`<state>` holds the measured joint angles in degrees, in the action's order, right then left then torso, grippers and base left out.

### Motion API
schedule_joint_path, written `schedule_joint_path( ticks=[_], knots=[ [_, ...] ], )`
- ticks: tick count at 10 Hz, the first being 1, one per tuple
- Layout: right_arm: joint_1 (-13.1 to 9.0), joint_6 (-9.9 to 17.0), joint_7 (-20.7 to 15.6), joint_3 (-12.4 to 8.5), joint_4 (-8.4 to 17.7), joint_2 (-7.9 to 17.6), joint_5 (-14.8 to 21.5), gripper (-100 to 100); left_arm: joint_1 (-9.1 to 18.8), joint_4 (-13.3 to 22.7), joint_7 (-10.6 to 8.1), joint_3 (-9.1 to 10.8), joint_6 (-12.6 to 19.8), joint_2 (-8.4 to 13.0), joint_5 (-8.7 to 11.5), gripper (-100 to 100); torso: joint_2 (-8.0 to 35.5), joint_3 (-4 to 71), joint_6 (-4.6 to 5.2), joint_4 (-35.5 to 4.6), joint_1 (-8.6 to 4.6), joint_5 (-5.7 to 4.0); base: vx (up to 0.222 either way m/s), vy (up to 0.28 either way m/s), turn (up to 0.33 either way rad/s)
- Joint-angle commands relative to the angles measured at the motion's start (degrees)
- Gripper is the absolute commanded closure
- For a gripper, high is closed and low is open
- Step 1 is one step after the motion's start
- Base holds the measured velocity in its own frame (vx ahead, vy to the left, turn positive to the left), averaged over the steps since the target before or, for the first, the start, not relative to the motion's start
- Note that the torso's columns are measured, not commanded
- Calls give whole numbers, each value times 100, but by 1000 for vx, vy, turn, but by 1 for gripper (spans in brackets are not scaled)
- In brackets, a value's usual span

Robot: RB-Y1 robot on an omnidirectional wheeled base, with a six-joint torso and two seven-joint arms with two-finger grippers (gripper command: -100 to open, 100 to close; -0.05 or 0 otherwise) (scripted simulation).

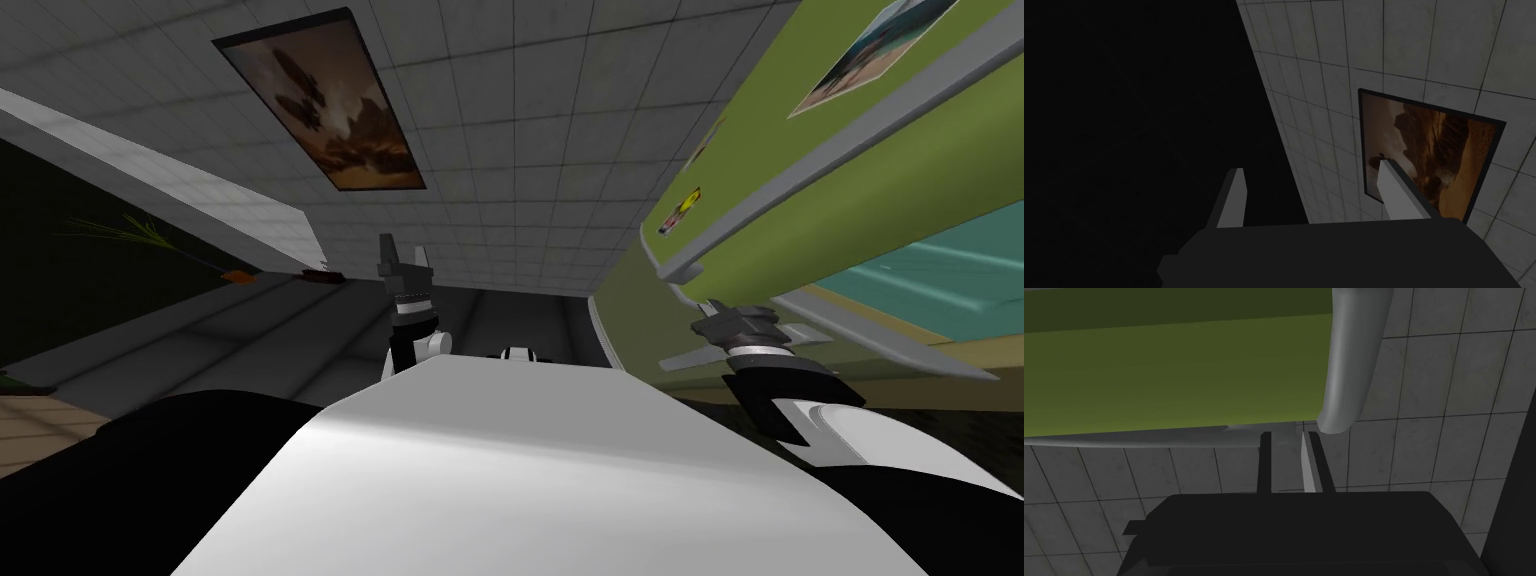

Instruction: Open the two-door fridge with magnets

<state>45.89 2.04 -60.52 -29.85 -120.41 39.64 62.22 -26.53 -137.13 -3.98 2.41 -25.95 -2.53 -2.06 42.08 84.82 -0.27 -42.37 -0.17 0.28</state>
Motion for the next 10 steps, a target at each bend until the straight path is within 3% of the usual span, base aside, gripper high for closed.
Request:
schedule_joint_path(
  ticks=[1, 6, 10],
  knots=[
    [7, 180, 17, -170, 258, 27, -73, 100, -1, 1, 0, 0, 0, 0, 0, 0, 0, -13, 19, 8, 13, -25, 233, 270, -29],
    [14, 361, 34, -340, 516, 54, -146, 100, -1, 0, 0, -1, 0, -1, 0, 0, -37, 18, -13, 15, 1, -13, 183, 268, -3],
    [24, 631, 60, -595, 904, 94, -255, 100, -1, 0, 0, 0, 0, 0, 0, 0, -56, 41, -32, 14, 10, 15, 219, 273, -3]
  ],
)
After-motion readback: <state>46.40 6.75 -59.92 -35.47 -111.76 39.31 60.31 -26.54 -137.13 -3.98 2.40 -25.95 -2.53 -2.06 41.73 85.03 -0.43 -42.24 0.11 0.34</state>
